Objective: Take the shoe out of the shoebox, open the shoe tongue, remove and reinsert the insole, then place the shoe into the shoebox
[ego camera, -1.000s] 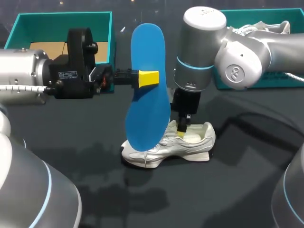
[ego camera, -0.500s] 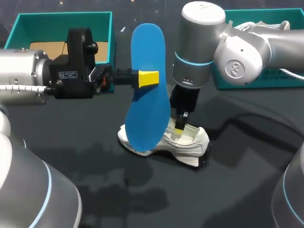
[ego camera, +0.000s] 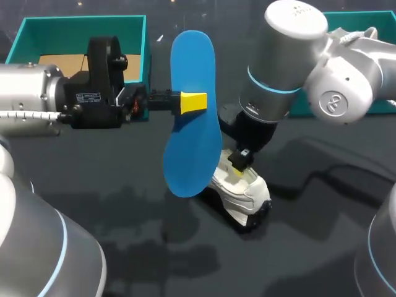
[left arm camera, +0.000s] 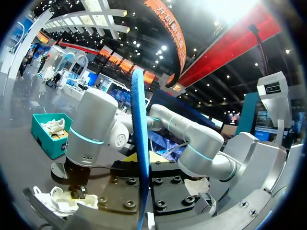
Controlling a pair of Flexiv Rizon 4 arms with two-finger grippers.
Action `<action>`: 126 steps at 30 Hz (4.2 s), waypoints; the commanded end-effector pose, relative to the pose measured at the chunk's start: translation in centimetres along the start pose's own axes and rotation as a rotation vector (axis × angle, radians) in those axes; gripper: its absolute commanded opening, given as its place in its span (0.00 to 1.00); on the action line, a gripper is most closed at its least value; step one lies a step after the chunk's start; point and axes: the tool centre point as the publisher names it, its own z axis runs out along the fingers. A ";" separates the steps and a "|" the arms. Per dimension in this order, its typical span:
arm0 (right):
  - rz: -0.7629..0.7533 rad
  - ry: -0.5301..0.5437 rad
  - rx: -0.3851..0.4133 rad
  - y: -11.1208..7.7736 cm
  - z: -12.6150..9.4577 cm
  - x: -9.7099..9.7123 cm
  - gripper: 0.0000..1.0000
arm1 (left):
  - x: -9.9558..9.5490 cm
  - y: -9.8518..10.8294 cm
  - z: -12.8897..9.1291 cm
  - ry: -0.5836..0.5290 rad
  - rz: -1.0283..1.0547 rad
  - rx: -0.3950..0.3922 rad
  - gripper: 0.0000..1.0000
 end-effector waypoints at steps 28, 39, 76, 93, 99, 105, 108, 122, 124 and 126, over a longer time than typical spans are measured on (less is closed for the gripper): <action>0.525 -0.078 -0.250 1.6 1.8 1.1 0.00 | 0.3 0.0 0.5 -0.008 0.000 0.005 0.00; 0.650 -0.069 -0.217 2.3 2.9 0.0 0.00 | 0.3 0.0 0.5 -0.008 0.000 0.005 0.00; 0.670 0.091 -0.222 1.5 0.6 -1.2 1.00 | 0.3 0.0 0.5 -0.008 0.000 0.005 0.00; 0.652 0.296 -0.417 1.4 -3.1 -1.6 1.00 | 0.3 0.0 0.5 -0.008 0.000 0.005 0.00; 0.618 0.443 -0.495 1.4 -6.9 -1.3 1.00 | 0.4 -0.6 0.4 -0.003 0.065 0.010 0.00; 0.618 0.443 -0.495 1.4 -6.9 -1.3 1.00 | -0.6 -3.1 -0.9 -0.025 0.388 0.050 0.00; 0.618 0.443 -0.495 1.4 -6.9 -1.3 1.00 | -1.3 -4.0 -1.5 -0.013 0.563 0.056 0.00; 0.602 0.706 -0.576 2.4 -11.5 -3.4 1.00 | -4.4 -4.0 -1.8 0.074 1.262 -0.003 0.00; 0.602 0.706 -0.576 2.4 -11.5 -3.4 1.00 | -4.4 -4.0 -1.8 0.074 1.262 -0.003 0.00; 0.602 0.706 -0.576 2.4 -11.5 -3.4 1.00 | -4.4 -4.0 -1.8 0.074 1.262 -0.003 0.00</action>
